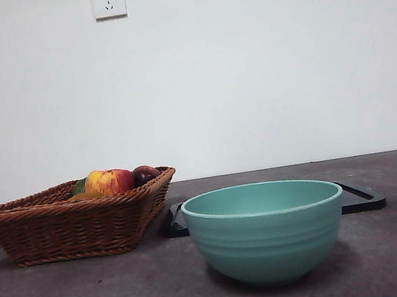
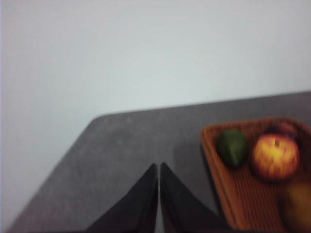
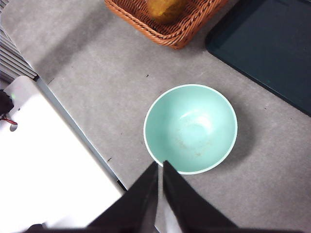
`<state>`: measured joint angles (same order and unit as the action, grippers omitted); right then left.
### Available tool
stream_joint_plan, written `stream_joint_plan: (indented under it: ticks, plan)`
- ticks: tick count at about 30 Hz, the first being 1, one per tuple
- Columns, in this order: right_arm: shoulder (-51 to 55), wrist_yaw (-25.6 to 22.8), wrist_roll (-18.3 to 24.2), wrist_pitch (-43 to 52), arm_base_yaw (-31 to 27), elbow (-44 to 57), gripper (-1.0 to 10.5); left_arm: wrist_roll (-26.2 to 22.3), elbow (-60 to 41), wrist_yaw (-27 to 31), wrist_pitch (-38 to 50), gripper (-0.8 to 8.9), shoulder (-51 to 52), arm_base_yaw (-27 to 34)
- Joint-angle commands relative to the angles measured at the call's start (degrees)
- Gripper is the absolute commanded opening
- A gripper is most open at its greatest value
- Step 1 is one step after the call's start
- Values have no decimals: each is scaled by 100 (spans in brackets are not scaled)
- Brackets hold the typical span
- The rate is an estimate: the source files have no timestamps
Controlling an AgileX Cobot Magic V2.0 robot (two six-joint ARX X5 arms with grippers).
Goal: Pick up the wifruite, put it on the bowl, pick up the plate, put it on desk
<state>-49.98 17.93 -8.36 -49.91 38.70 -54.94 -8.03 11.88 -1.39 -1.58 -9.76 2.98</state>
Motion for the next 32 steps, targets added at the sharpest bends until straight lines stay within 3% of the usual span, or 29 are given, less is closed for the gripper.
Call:
stream_joint_plan:
  ticks: [1, 12, 22, 32]
  plan:
    - [-46, 7, 46, 59, 55, -57, 8, 22, -332, 17, -17, 7, 262, 17]
    - [-46, 7, 46, 59, 55, -57, 8, 133, -1001, 17, -317, 7, 964, 17]
    - [-46, 7, 46, 59, 55, -57, 8, 166, -1123, 20, -927, 7, 960, 17]
    - [-46, 7, 46, 59, 55, -57, 8, 166, -1121, 17, -922, 7, 960, 17]
